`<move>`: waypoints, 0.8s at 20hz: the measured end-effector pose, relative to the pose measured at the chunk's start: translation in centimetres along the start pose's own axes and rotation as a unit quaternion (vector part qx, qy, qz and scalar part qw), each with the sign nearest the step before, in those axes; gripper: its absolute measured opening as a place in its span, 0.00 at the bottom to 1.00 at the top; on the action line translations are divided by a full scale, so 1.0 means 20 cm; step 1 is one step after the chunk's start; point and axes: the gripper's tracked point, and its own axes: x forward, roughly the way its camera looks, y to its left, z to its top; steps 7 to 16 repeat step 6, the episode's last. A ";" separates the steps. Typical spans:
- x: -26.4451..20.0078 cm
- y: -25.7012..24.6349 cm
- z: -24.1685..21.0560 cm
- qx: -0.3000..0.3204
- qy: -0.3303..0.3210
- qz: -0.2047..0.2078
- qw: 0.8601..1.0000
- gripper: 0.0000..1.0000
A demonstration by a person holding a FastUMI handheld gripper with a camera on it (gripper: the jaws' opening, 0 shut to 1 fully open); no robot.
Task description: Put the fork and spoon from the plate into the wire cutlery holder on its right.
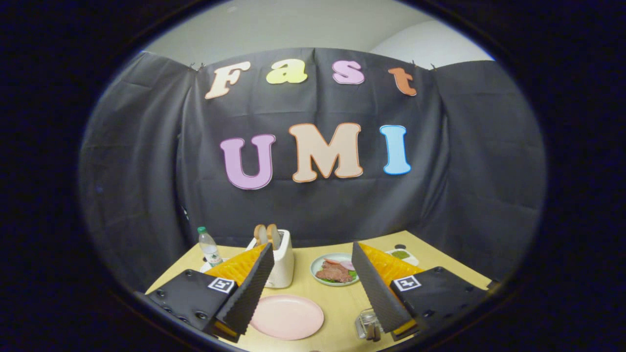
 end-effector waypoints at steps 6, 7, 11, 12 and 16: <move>-0.05 -0.04 -0.05 0.001 0.010 -0.007 1.000 1.00; -0.05 -0.04 -0.05 0.001 0.010 -0.007 1.000 1.00; -0.05 -0.04 -0.05 0.001 0.010 -0.007 1.000 1.00; -0.05 -0.04 -0.05 0.001 0.010 -0.007 1.000 1.00; -0.05 -0.04 -0.05 0.001 0.010 -0.007 1.000 1.00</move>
